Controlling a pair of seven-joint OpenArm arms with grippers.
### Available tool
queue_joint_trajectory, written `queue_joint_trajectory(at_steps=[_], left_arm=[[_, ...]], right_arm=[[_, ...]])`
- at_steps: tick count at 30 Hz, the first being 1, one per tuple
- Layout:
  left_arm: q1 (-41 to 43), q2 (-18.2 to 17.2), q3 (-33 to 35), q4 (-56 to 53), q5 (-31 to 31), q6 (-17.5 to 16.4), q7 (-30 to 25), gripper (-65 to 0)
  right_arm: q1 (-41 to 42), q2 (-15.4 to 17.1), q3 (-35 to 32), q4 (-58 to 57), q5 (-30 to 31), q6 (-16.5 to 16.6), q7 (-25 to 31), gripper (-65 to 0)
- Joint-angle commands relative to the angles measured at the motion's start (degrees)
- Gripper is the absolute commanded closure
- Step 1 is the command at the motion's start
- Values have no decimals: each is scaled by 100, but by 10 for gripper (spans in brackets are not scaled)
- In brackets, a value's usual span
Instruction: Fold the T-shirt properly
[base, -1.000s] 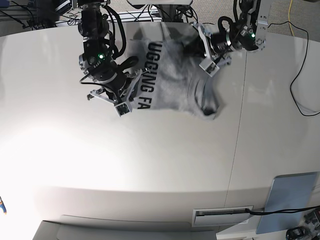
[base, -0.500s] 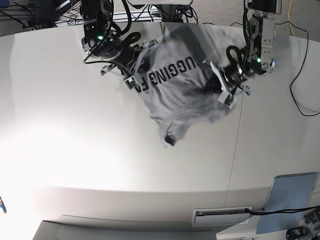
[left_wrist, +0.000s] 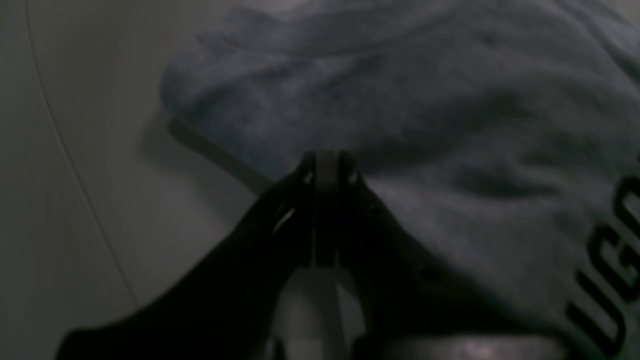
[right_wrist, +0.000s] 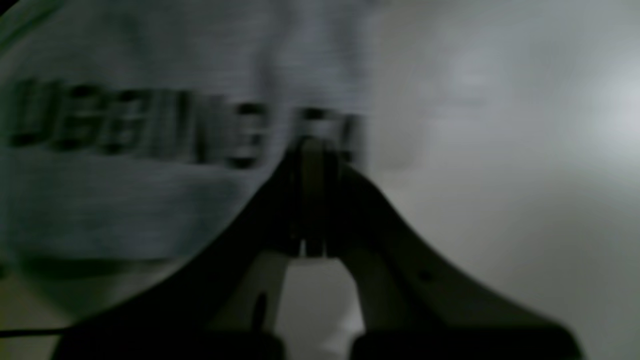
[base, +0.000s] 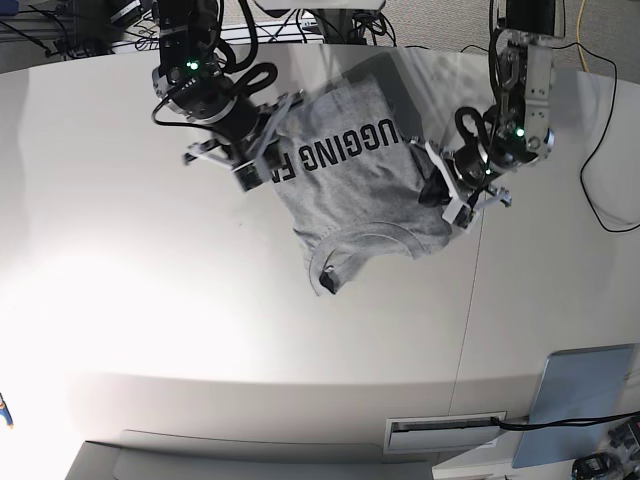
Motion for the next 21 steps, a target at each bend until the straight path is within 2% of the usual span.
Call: queue_joint_trajectory(at_steps=[1, 3, 7, 10, 14, 17, 21], left_arm=[[50, -48, -109, 208, -70, -4, -125, 0], [282, -48, -278, 382, -105, -4, -190, 0], [721, -48, -605, 535, -566, -7, -212, 0], [975, -46, -686, 533, -715, -28, -256, 0], [1226, -44, -686, 525, -717, -179, -474, 0], [1314, -37, -684, 439, -715, -151, -710, 0], [1307, -31, -684, 223, -691, -131, -1296, 0]], right_arm=[[17, 4, 7, 96, -197, -92, 175, 0], [20, 55, 7, 81, -514, -219, 214, 0], [28, 323, 7, 81, -535, -442, 476, 0], [33, 376, 7, -11, -535, -614, 479, 0], [33, 365, 4, -417, -527, -627, 671, 0], [33, 365, 0, -752, -365, -625, 765, 0], [-22, 365, -4, -931, -72, -623, 785, 0]])
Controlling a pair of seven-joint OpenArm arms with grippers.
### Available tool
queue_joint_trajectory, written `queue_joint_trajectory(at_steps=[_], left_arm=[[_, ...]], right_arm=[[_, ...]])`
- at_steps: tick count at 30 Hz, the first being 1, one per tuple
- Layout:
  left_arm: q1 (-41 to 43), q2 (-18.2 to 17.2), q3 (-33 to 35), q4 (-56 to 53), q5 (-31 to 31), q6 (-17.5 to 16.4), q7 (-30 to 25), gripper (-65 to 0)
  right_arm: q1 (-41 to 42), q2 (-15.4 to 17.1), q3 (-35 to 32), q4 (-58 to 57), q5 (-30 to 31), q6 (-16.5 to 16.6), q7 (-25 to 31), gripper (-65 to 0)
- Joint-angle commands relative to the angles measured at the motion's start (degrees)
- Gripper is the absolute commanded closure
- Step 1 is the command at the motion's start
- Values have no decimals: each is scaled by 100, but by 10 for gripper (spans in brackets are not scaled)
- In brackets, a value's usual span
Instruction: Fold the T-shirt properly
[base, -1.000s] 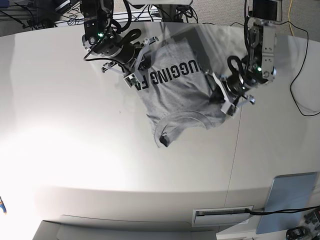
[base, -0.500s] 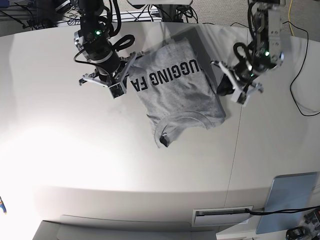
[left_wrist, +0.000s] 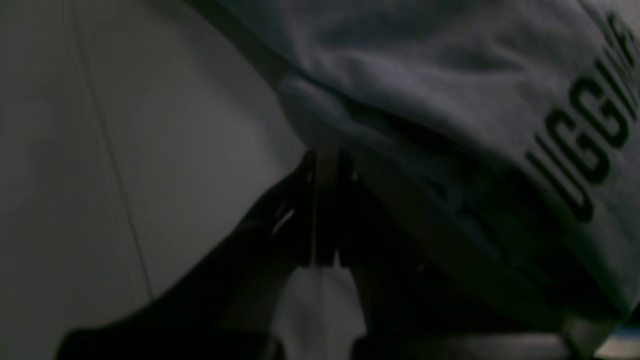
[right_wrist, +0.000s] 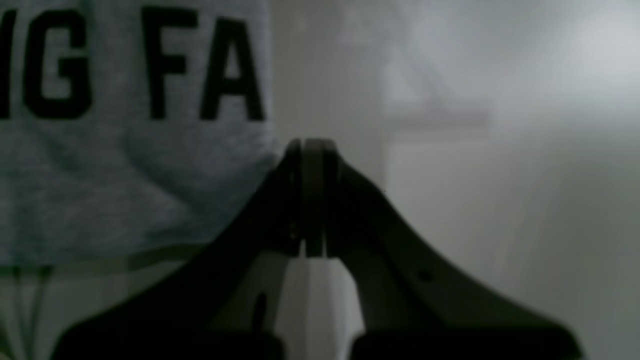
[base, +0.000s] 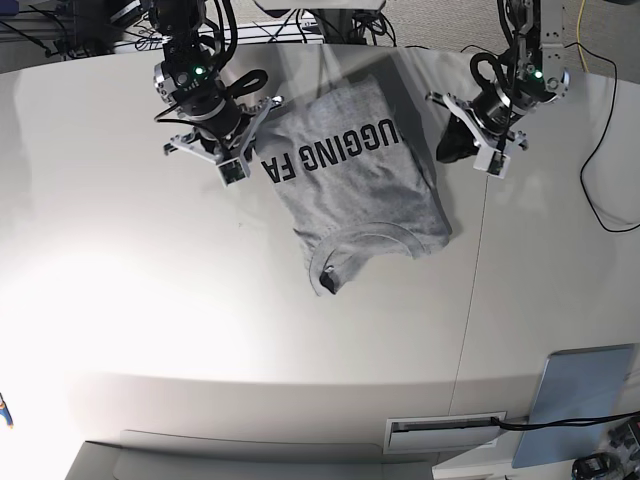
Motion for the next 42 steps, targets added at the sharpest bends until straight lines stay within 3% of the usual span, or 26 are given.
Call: queue_joint_trajectory(at_steps=[1, 7, 16, 21, 25, 31, 34, 39, 42], left_arm=[[-24, -46, -20, 55, -92, -22, -258, 0], [-271, -28, -15, 44, -90, -20, -380, 0], [-313, -66, -22, 59, -70, -28, -326, 0], [125, -76, -382, 422, -74, -26, -295, 0], [654, -74, -1008, 881, -94, -87, -391, 0], [1478, -74, -1965, 1235, -426, -675, -387, 0], [1875, -72, -2352, 1248, -671, -673, -372, 0], [2612, -59, -2610, 1248, -776, -745, -374, 0], [3016, -17, -2608, 1246, -778, -1108, -372, 0]], right_arm=[[-35, 2, -15, 105, 72, -7, 227, 0], [-273, 2, -603, 105, 68, -39, 420, 0], [-345, 4, -1631, 109, -656, -903, 393, 0], [-391, 68, -1646, 304, -944, -1051, 258, 0], [-623, 367, -1644, 925, -1113, -1307, 275, 0], [-1137, 1005, -1644, 1801, -1526, -1921, 232, 0], [-1486, 1327, -1644, 2159, -1620, -2190, 160, 0], [-2065, 1764, -1635, 2361, -2006, -2695, 24, 0], [-2420, 1880, -1456, 2361, -2028, -2841, -46, 0]])
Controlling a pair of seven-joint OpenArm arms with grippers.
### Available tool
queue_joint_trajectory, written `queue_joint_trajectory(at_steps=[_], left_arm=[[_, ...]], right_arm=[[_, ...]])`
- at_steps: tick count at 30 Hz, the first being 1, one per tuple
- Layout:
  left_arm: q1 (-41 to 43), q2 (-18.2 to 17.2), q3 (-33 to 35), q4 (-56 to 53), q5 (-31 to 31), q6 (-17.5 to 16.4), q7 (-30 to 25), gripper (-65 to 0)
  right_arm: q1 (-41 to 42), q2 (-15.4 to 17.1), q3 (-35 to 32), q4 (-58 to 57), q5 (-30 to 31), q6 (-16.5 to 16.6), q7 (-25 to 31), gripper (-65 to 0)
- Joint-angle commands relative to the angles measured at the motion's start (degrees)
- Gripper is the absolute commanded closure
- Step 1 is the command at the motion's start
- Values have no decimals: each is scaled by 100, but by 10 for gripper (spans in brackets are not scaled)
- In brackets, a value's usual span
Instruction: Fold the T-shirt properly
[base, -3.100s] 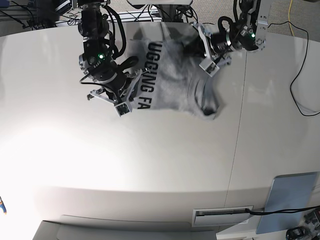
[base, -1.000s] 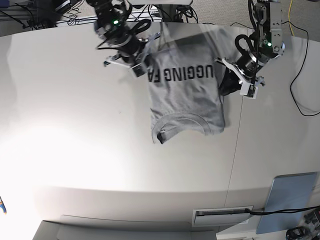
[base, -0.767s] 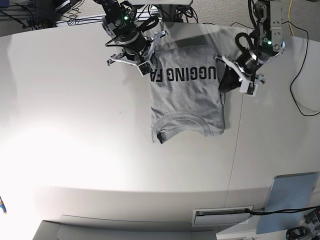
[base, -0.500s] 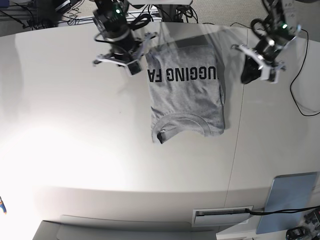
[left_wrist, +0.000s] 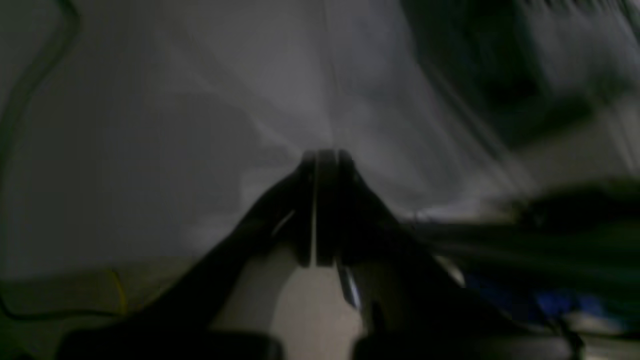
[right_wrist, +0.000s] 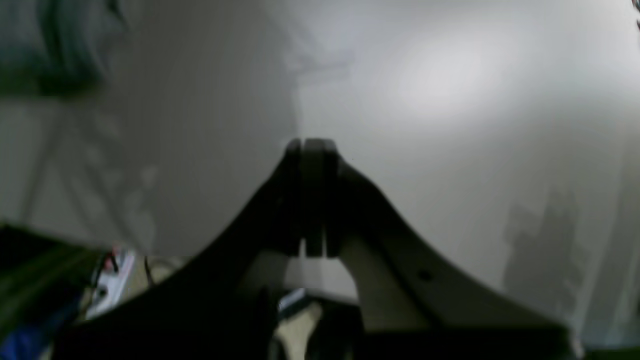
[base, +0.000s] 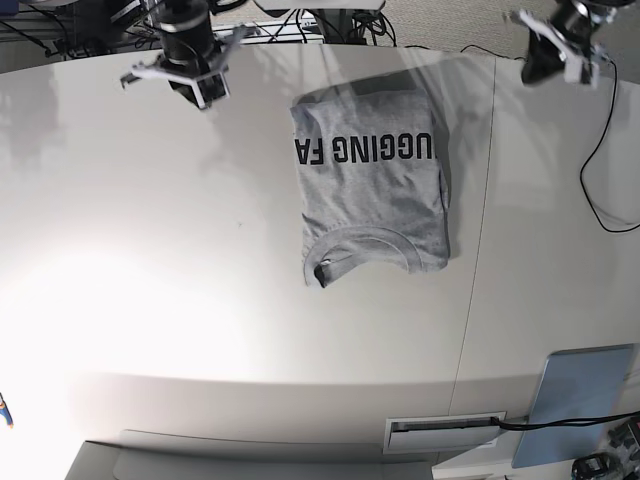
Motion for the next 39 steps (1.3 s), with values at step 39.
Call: queue_joint_trajectory(at_steps=[39], left_arm=[[-1322, 313, 1768, -5219, 1069, 398, -52, -191]], right_arm=[[-122, -256, 2455, -6203, 2312, 2721, 1174, 0]])
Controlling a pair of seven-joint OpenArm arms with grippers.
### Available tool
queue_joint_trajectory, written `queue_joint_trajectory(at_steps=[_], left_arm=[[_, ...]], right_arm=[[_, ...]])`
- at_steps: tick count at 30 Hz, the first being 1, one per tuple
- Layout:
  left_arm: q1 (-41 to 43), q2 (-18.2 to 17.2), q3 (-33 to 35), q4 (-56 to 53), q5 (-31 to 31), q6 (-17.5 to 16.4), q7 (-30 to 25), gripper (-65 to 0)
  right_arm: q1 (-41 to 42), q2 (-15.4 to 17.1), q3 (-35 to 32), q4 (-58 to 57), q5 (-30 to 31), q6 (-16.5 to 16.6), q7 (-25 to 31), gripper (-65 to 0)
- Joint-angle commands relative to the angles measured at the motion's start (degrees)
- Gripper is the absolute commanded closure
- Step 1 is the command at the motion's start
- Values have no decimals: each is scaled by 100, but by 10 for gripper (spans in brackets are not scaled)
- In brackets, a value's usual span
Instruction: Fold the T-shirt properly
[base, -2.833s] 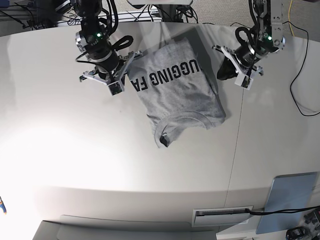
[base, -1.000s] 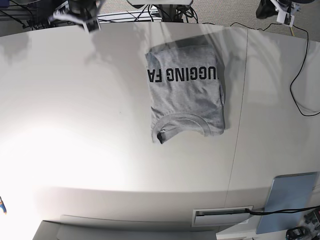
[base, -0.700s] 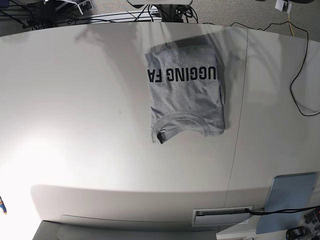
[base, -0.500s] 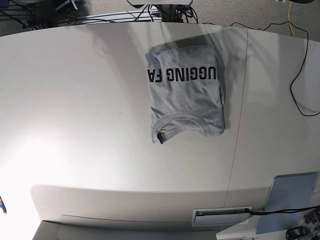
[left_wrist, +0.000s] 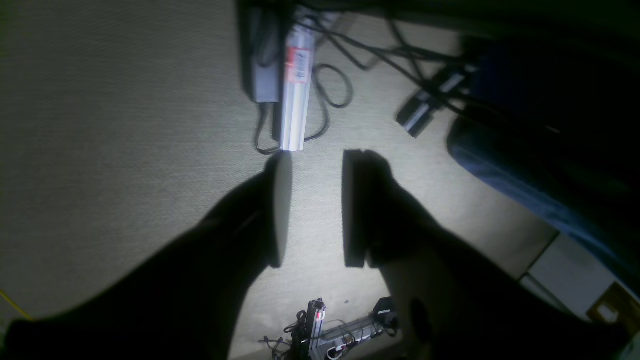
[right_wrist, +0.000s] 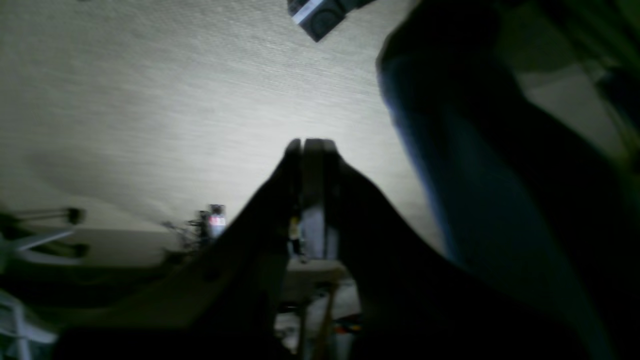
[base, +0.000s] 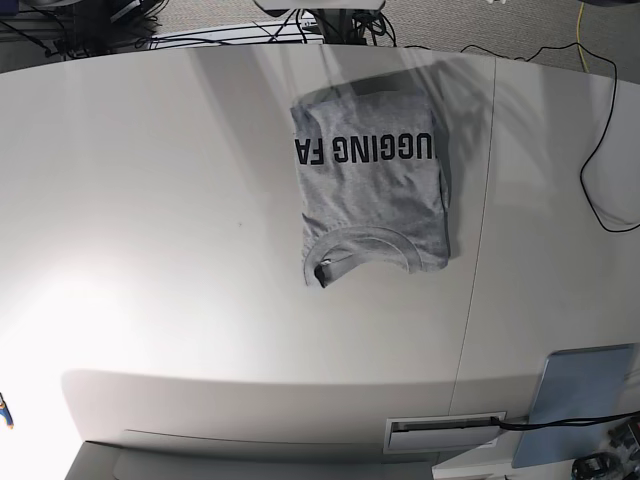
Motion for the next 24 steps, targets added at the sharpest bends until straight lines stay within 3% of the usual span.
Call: queue_joint_trajectory(at_steps=[1, 6, 12, 24], left_arm=[[-46, -42, 72, -179, 79, 22, -46, -190], [-745, -42, 398, -1161, 358, 269, -186, -190], [-1364, -39, 658, -1845, 468, 264, -203, -190], [-1674, -37, 739, -1967, 601, 267, -203, -190]], right_arm=[[98, 28, 17, -339, -17, 138, 149, 0], [1025, -170, 17, -2258, -17, 507, 1331, 0], [1840, -372, 17, -3856, -15, 520, 2583, 0], [2312, -636, 22, -4183, -11, 518, 3045, 0]])
